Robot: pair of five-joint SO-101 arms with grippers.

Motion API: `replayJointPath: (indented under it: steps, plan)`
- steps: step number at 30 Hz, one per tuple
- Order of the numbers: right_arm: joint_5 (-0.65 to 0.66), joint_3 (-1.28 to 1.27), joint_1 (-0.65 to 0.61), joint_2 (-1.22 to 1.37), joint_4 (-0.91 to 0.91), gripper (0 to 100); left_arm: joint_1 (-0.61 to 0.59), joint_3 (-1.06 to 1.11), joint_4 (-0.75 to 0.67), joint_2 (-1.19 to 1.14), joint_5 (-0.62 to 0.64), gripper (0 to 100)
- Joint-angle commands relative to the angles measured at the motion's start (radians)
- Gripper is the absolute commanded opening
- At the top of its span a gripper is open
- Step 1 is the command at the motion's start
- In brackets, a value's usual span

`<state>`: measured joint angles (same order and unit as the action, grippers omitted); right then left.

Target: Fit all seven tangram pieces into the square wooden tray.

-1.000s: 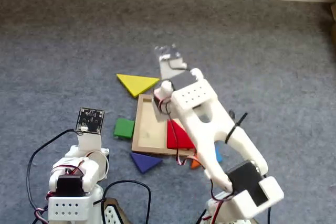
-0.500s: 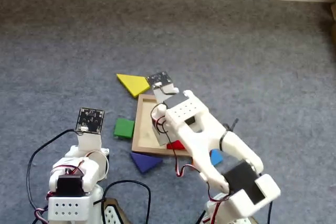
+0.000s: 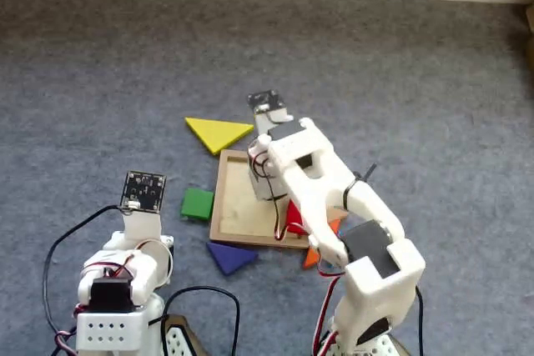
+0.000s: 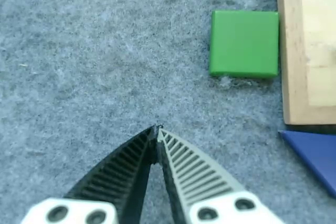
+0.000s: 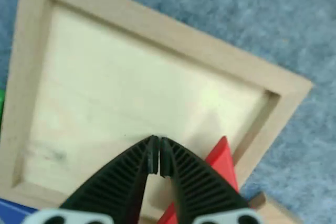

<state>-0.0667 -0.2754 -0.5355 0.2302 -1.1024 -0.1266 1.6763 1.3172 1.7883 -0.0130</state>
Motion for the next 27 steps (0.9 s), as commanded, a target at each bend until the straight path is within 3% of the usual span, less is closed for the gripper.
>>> replayJointPath:
  steps: [1, 8, 13, 20, 27]
  plan:
    - [0.002, 0.065, 0.021, -0.041, 0.004, 1.9, -0.008, 0.019, 0.009, 0.030, -0.003, 1]
    - [0.011, 0.018, 0.001, -0.309, -0.036, 1.7, -0.008, 0.019, 0.009, 0.030, -0.003, 1]
    - [0.034, -0.087, 0.077, -0.432, -0.120, 1.7, -0.008, 0.019, 0.009, 0.030, -0.003, 1]
    - [0.295, -0.171, 0.148, -0.378, -0.147, 1.7, -0.008, 0.019, 0.009, 0.030, -0.003, 1]
    - [0.338, -0.171, 0.084, -0.194, -0.139, 1.7, -0.008, 0.019, 0.009, 0.030, -0.003, 1]
